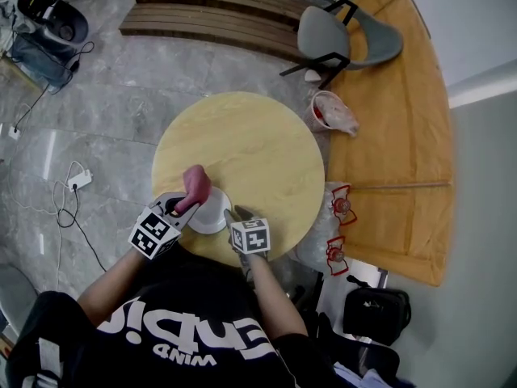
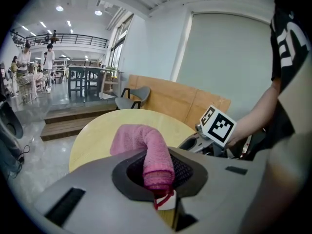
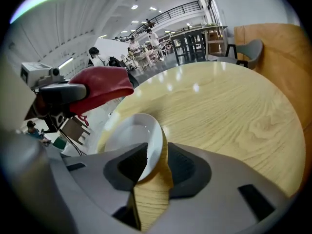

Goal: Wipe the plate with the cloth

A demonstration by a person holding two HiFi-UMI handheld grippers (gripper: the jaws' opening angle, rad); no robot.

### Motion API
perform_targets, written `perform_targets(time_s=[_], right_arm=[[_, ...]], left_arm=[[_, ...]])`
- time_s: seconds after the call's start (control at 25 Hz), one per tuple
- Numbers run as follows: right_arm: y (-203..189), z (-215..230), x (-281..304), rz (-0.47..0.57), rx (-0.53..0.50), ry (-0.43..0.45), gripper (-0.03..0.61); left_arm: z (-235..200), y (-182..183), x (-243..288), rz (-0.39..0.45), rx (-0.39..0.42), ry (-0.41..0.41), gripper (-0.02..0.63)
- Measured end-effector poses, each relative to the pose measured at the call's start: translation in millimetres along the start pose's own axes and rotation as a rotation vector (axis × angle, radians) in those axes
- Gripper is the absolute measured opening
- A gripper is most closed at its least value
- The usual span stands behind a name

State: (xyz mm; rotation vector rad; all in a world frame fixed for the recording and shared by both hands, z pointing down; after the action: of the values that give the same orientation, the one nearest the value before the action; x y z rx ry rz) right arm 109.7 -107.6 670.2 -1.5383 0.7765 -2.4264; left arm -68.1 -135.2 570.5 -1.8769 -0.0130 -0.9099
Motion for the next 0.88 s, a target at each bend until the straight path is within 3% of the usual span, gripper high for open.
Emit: perform_targets(time_s=[0.64, 0.88], right_arm=[[-4.9, 2.0, 10.9, -0.032, 0.054, 0.03, 0.104], [-6.1, 1.5, 11.5, -0.018, 0.057, 0.014, 0.083]], left_arm=[[2.6, -5.4, 36.5, -0.059, -0.013, -0.05, 0.046], [13.2, -4.9, 54.1, -0.085, 0.026, -0.092, 0.046]])
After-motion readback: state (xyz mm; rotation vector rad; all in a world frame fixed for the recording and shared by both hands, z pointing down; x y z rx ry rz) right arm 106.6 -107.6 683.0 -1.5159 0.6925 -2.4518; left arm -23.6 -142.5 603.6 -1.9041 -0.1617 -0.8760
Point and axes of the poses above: the fingertips, and each gripper's own axes: x forward along the fingers, z to its right, y out of its top, the point moved 7 cm from there along -x, backward along the fingers
